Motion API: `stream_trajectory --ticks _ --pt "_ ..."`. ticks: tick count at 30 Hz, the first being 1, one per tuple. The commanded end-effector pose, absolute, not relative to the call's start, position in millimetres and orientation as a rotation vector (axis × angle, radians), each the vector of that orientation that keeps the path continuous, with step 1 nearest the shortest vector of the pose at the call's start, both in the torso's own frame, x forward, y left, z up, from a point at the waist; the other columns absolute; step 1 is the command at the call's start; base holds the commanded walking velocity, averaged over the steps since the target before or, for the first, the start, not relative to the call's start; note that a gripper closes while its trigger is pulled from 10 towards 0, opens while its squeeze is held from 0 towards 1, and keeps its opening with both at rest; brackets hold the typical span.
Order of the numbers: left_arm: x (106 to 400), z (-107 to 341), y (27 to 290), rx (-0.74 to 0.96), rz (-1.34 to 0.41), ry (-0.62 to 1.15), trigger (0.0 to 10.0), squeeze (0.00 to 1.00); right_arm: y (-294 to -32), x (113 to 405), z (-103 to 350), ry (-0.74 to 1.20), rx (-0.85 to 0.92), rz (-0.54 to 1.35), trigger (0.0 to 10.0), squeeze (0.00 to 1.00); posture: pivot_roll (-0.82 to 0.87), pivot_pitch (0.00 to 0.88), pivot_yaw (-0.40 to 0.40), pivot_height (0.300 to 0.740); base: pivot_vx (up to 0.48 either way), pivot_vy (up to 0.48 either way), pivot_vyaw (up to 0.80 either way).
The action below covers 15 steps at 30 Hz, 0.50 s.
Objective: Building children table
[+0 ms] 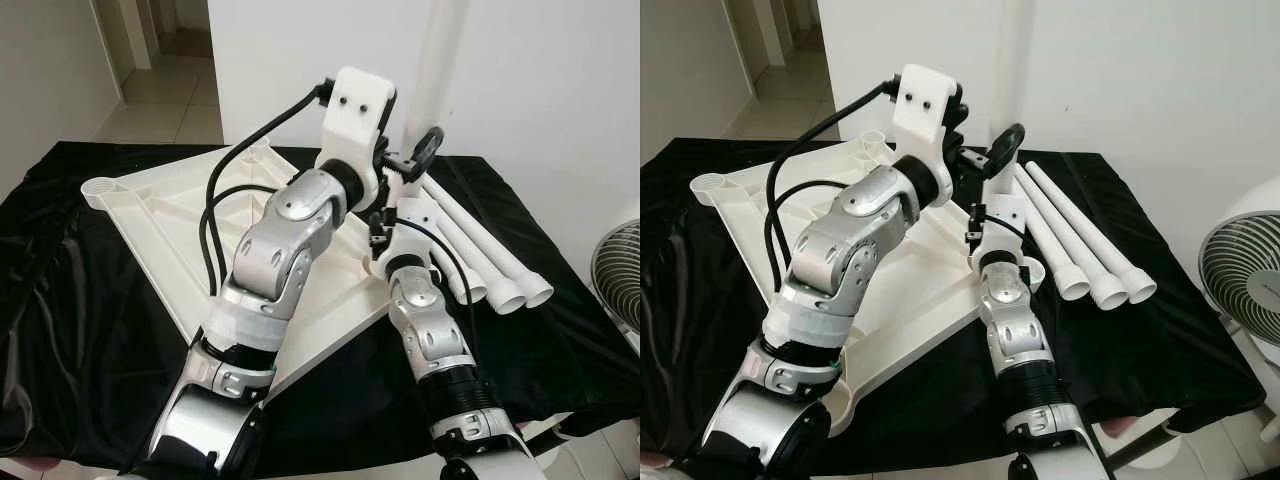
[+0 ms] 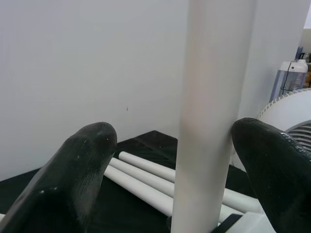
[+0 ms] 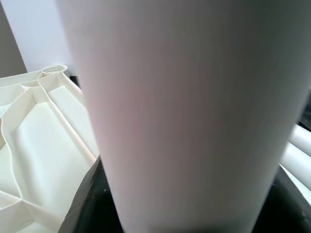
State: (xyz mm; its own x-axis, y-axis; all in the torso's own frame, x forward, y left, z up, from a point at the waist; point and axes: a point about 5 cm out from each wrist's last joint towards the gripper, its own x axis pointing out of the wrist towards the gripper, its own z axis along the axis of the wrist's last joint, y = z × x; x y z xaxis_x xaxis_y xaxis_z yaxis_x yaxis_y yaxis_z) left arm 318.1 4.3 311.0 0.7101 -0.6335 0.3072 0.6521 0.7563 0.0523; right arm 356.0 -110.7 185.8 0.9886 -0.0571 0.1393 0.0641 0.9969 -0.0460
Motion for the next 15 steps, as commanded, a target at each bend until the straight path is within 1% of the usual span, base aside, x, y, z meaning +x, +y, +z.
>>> stream_trajectory --ticks 1,4,6,7,8,9,11,13,15 --pt "318 309 11 -0.069 -0.701 -0.323 10.0 0.00 -119 359 192 -0.159 -0.030 -0.096 10.0 0.00 0.04 0.000 -0.039 0.740 0.000 0.000 0.00" --pt "318 309 11 -0.069 -0.701 -0.323 10.0 0.00 -119 359 192 -0.159 -0.030 -0.096 10.0 0.00 0.04 0.000 -0.039 0.740 0.000 0.000 0.00" --pt "319 298 18 -0.057 -0.682 -0.295 10.0 0.00 -129 361 196 -0.172 -0.019 -0.126 10.0 0.00 0.04 0.000 -0.038 0.740 0.000 0.000 0.00" --pt "319 298 18 -0.057 -0.682 -0.295 10.0 0.00 -129 361 196 -0.172 -0.019 -0.126 10.0 0.00 0.04 0.000 -0.038 0.740 0.000 0.000 0.00" --pt "321 283 22 -0.024 -0.659 -0.254 10.0 0.00 -137 363 200 -0.189 -0.022 -0.140 10.0 0.00 0.04 0.000 -0.036 0.740 0.000 0.000 0.00" --pt "321 283 22 -0.024 -0.659 -0.254 10.0 0.00 -137 363 200 -0.189 -0.022 -0.140 10.0 0.00 0.04 0.000 -0.036 0.740 0.000 0.000 0.00" --pt "324 268 25 0.015 -0.640 -0.203 10.0 0.00 -142 364 204 -0.207 -0.030 -0.144 10.0 0.00 0.04 0.000 -0.035 0.740 0.000 0.000 0.00" --pt "324 268 25 0.015 -0.640 -0.203 10.0 0.00 -142 364 204 -0.207 -0.030 -0.144 10.0 0.00 0.04 0.000 -0.035 0.740 0.000 0.000 0.00" --pt "328 246 27 0.086 -0.619 -0.131 10.0 0.00 -146 364 208 -0.222 -0.030 -0.152 10.0 0.00 0.04 0.000 -0.035 0.740 0.000 0.000 0.00"
